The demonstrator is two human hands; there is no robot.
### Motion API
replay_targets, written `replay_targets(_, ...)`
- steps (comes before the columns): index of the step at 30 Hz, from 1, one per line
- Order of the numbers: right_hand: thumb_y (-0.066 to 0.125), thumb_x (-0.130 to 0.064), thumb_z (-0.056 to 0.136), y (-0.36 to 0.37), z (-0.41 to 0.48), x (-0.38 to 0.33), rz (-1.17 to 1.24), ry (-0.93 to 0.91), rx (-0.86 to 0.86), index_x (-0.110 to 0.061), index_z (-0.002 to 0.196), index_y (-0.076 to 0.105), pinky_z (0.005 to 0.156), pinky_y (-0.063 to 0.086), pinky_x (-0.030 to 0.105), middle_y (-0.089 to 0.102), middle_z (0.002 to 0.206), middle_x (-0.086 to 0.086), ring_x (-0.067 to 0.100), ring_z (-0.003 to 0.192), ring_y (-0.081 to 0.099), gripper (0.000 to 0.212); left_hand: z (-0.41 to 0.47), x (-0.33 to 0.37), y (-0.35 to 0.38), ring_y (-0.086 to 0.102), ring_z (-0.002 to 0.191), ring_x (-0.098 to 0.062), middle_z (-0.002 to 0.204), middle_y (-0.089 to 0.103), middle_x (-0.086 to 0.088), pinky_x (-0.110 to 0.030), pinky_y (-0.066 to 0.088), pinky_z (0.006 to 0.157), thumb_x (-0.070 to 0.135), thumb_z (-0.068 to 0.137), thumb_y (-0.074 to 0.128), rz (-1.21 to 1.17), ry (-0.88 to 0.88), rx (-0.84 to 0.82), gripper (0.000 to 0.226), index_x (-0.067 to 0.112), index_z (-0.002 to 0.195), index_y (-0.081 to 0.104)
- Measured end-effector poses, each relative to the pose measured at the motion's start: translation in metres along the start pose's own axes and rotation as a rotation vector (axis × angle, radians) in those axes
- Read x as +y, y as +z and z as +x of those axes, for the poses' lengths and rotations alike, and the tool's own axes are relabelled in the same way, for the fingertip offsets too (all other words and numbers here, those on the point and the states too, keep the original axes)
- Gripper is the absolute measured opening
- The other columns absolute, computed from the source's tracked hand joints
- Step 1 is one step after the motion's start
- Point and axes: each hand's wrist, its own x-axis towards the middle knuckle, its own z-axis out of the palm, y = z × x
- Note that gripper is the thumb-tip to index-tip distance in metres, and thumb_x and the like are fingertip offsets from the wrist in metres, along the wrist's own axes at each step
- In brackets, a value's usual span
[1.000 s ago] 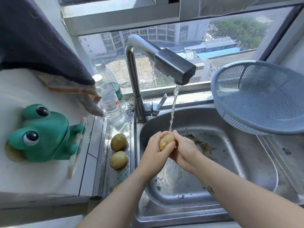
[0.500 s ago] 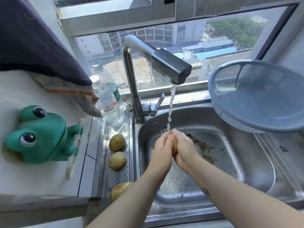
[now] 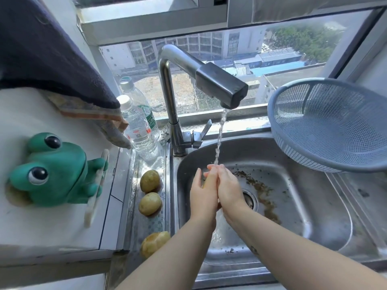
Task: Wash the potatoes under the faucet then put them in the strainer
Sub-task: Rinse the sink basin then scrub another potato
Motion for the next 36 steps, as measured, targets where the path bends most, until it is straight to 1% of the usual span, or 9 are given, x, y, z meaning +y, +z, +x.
replay_targets(2, 0.035, -0.024, 0.1, 0.0, 0.001, 0.005, -0.105, -0.098, 0.029, -0.021, 0.097, 0.066, 0.091, 0.052, 0.039, 0.07, 0.099, 0.001, 0.015, 0.099, 0.064, 0.032, -0.003, 0.005, 0.003, 0.066, 0.084, -0.014, 0.094, 0.071, 0.002, -0.026, 0.051, 0.059, 0.043, 0.093, 0.054, -0.054, -0.114, 0.027, 0.031, 0.019, 0.107, 0.067)
replay_targets(5, 0.034, -0.019, 0.099, -0.002, 0.005, 0.009, -0.2, -0.179, 0.056, -0.027, 0.095, 0.064, 0.093, 0.051, 0.038, 0.067, 0.102, 0.003, 0.018, 0.099, 0.063, 0.031, 0.0, 0.01, 0.0, 0.066, 0.077, -0.021, 0.085, 0.069, -0.009, -0.03, 0.055, 0.062, 0.039, 0.098, 0.046, -0.051, -0.239, 0.022, 0.034, 0.012, 0.094, 0.065)
replay_targets(13, 0.033, -0.023, 0.102, -0.023, 0.02, -0.005, -0.049, -0.093, -0.046, -0.016, 0.088, 0.064, 0.062, 0.055, 0.024, 0.071, 0.079, 0.007, 0.013, 0.064, 0.067, 0.035, 0.007, 0.019, -0.026, 0.064, 0.102, -0.019, 0.121, 0.063, -0.015, -0.029, 0.058, 0.08, 0.017, 0.102, 0.044, -0.027, -0.237, -0.477, 0.03, 0.003, 0.125, 0.056)
replay_targets(17, 0.043, -0.029, 0.099, -0.017, 0.019, 0.001, 0.007, 0.016, -0.113, -0.016, 0.088, 0.067, 0.083, 0.055, 0.038, 0.073, 0.089, 0.002, 0.021, 0.087, 0.067, 0.029, 0.009, 0.02, -0.032, 0.064, 0.086, -0.013, 0.1, 0.063, -0.01, -0.02, 0.055, 0.063, 0.018, 0.098, 0.051, 0.087, -0.171, -0.525, 0.019, 0.006, 0.111, 0.059)
replay_targets(21, 0.059, -0.023, 0.089, -0.018, 0.017, 0.0, -0.226, -0.008, -0.198, -0.018, 0.105, 0.064, 0.091, 0.053, 0.042, 0.065, 0.108, 0.01, 0.025, 0.101, 0.063, 0.018, 0.01, 0.016, -0.034, 0.064, 0.083, -0.012, 0.089, 0.064, -0.006, -0.024, 0.056, 0.071, 0.006, 0.093, 0.057, 0.201, -0.047, -0.59, 0.014, 0.009, 0.106, 0.062)
replay_targets(25, 0.067, -0.02, 0.085, -0.014, 0.014, -0.001, -0.186, 0.048, -0.194, -0.015, 0.107, 0.062, 0.058, 0.053, 0.029, 0.065, 0.102, 0.013, 0.024, 0.09, 0.065, 0.024, 0.007, 0.011, -0.031, 0.066, 0.076, -0.014, 0.076, 0.067, 0.005, -0.03, 0.056, 0.068, -0.004, 0.086, 0.058, 0.487, 0.276, -0.457, 0.027, 0.023, 0.089, 0.063)
replay_targets(28, 0.063, -0.023, 0.085, -0.005, 0.013, -0.003, -0.222, -0.083, -0.037, -0.015, 0.084, 0.066, 0.067, 0.054, 0.032, 0.068, 0.084, 0.007, 0.021, 0.083, 0.065, 0.008, 0.0, 0.012, -0.028, 0.062, 0.087, 0.001, 0.093, 0.063, 0.016, -0.013, 0.051, 0.074, 0.011, 0.086, 0.065, 0.632, 0.43, -0.288, 0.03, 0.032, 0.105, 0.054)
replay_targets(32, 0.057, -0.013, 0.081, -0.001, 0.015, -0.005, -0.102, -0.022, 0.064, -0.014, 0.06, 0.066, 0.072, 0.052, 0.038, 0.064, 0.068, 0.005, 0.021, 0.071, 0.059, 0.023, -0.006, 0.005, -0.026, 0.052, 0.09, 0.01, 0.099, 0.055, 0.021, 0.001, 0.038, 0.07, 0.014, 0.088, 0.064, 0.691, 0.532, -0.222, 0.036, 0.03, 0.116, 0.048)
replay_targets(36, 0.044, -0.011, 0.092, -0.005, 0.013, -0.014, 0.18, 0.135, -0.096, -0.004, 0.077, 0.068, 0.076, 0.055, 0.041, 0.068, 0.083, 0.013, 0.025, 0.077, 0.063, 0.029, -0.003, 0.003, -0.03, 0.055, 0.09, 0.006, 0.101, 0.056, 0.018, -0.001, 0.04, 0.071, 0.014, 0.082, 0.071, 0.685, 0.55, -0.181, 0.042, 0.032, 0.112, 0.048)
